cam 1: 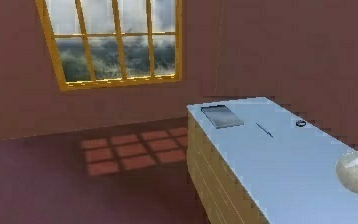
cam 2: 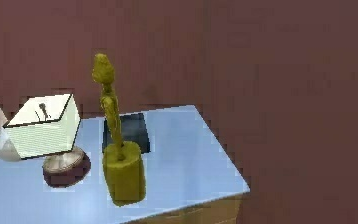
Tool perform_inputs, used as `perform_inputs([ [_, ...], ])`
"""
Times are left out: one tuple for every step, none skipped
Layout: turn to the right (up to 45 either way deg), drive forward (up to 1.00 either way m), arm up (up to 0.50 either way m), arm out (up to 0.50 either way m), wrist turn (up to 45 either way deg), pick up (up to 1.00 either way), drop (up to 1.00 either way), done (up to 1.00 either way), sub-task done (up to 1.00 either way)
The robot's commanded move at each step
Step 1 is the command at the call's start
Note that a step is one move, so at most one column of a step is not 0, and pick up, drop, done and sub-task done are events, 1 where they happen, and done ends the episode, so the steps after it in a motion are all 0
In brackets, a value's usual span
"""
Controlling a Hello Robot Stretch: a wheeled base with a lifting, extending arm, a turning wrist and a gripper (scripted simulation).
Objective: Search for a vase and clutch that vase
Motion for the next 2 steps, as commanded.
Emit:
perform_inputs([
  [0.0, 0.55, 0.0, 0.0, 0.0, 0.0, 0.0, 0.0, 0.0],
  [-12.0, 0.0, 0.0, 0.0, 0.0, 0.0, 0.0, 0.0, 0.0],
])
